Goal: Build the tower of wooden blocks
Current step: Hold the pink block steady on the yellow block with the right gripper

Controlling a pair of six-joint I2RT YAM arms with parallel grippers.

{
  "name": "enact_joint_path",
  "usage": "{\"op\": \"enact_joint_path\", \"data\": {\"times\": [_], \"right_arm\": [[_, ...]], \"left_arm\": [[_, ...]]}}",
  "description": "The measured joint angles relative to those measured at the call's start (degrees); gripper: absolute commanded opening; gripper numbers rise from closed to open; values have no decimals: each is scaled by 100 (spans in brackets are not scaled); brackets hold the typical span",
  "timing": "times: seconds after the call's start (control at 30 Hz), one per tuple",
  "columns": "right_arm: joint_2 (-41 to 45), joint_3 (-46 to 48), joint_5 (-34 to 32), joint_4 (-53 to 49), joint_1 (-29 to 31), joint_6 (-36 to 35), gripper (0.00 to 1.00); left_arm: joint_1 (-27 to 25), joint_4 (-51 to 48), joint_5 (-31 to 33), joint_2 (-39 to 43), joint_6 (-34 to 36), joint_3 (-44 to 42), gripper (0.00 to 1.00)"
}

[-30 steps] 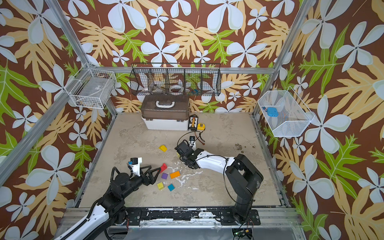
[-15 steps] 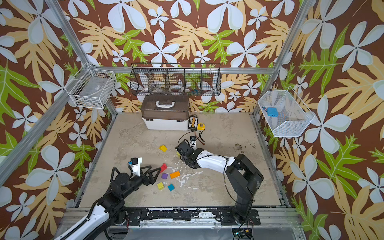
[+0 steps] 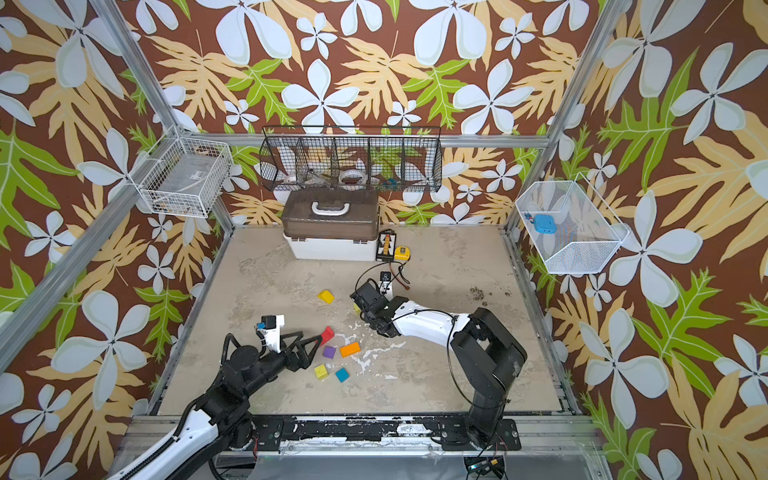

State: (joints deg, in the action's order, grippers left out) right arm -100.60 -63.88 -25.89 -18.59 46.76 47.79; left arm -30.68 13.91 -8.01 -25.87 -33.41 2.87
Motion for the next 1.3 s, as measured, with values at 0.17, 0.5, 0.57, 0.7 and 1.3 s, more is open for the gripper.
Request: {"op": "enact_joint_path", "data": {"times": [0.17,0.5,0.57,0.7,1.3], "right_arm": [[0,0,0,11,2,-2,68],[0,0,7,24,0,-4,66],[0,0,24,50,0,-7,66],[0,0,37,57,0,-26,66],[0,0,22,55,0,-72,70]], "left_arm": [[0,2,-2,-11,0,0,100],[0,2,-2,-22,0,0,100],[0,2,-2,-22,0,0,100],[0,2,-2,-22,0,0,100],[-2,2,-2,-37,2,0,100]]}}
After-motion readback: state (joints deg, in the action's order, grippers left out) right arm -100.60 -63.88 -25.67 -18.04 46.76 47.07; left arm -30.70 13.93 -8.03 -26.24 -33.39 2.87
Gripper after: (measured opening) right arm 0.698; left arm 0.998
